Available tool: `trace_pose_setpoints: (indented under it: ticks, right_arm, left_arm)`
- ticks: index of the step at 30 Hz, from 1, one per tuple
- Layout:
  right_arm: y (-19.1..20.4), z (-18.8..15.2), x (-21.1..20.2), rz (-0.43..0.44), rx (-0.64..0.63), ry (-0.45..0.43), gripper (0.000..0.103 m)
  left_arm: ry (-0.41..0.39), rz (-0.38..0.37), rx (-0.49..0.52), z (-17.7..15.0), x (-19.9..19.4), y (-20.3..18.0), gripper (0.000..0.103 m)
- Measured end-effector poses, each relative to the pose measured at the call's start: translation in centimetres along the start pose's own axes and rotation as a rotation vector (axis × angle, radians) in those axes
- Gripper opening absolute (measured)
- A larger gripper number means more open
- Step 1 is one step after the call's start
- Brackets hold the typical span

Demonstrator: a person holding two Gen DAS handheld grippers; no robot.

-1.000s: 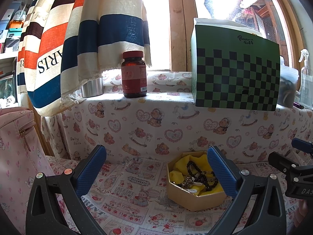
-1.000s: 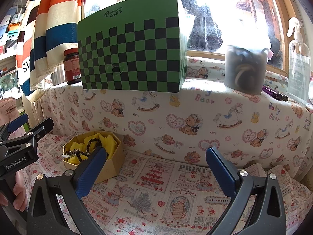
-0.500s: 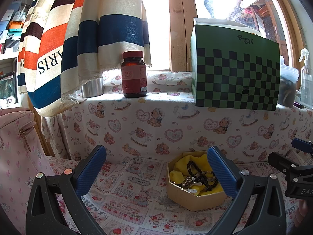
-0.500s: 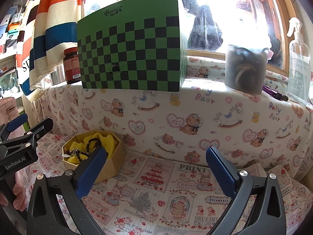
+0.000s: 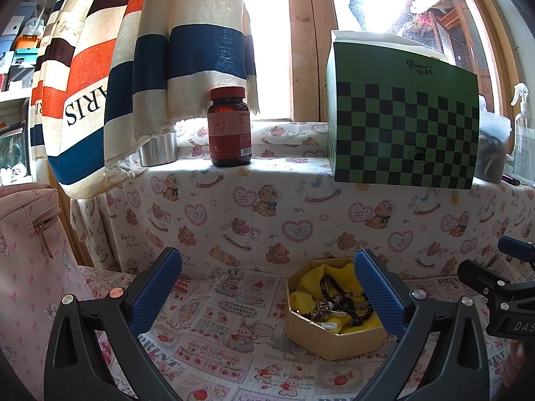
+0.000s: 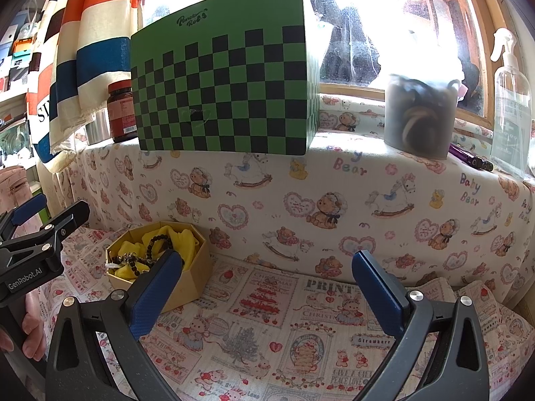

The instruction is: Organize jewelry

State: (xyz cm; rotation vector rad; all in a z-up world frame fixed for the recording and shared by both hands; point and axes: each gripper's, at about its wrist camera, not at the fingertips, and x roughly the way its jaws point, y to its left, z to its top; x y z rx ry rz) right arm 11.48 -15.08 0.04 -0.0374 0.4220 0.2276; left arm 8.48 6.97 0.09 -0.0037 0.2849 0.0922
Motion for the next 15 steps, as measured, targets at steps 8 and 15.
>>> trace_pose_setpoints:
  ticks: [8,15]
  right_arm:
    - [-0.02,-0.05,0.09,0.001,-0.001,0.002,0.103]
    - [-0.05,-0.05,0.10,0.000,0.000,0.002,0.103]
  left_arm:
    - [-0.001,-0.002,0.000,0.04,0.03,-0.02,0.102]
    - [-0.002,0.000,-0.003,-0.04,-0.17,0.15,0.102]
